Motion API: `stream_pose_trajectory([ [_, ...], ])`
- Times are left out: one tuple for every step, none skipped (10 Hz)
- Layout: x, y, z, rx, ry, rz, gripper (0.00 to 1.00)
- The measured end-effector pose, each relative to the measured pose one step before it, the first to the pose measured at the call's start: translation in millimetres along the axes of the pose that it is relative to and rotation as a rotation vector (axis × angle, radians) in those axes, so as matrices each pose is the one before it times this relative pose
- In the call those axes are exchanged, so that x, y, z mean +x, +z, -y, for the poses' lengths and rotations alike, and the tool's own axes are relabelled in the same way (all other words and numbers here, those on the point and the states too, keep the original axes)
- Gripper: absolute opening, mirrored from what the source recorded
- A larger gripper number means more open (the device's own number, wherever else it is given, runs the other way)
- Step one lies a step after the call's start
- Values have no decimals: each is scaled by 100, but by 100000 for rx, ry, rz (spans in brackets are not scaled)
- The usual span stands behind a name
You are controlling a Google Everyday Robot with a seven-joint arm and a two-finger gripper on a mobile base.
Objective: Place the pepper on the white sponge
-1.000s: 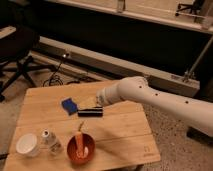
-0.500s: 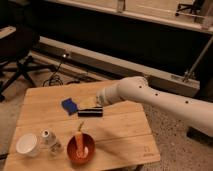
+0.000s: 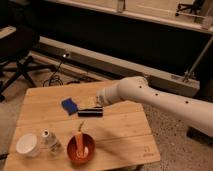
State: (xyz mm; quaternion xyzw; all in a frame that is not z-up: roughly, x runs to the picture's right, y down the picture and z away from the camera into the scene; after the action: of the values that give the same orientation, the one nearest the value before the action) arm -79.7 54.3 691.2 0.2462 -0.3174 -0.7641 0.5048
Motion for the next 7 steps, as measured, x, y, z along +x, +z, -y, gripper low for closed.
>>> stream_pose_trajectory([
  [-1,0,-1,1,3,0,80],
  [0,9,13,20,-29,40,80],
  [-140,91,114,68,-337,501,80],
  [-579,282,434,-873,-1382,2586,80],
  [-879,554,815,99,-746,3232,80],
  [-1125,569,909,828,-476,3218,80],
  [-1008,474,888,1409,-369,2391,80],
])
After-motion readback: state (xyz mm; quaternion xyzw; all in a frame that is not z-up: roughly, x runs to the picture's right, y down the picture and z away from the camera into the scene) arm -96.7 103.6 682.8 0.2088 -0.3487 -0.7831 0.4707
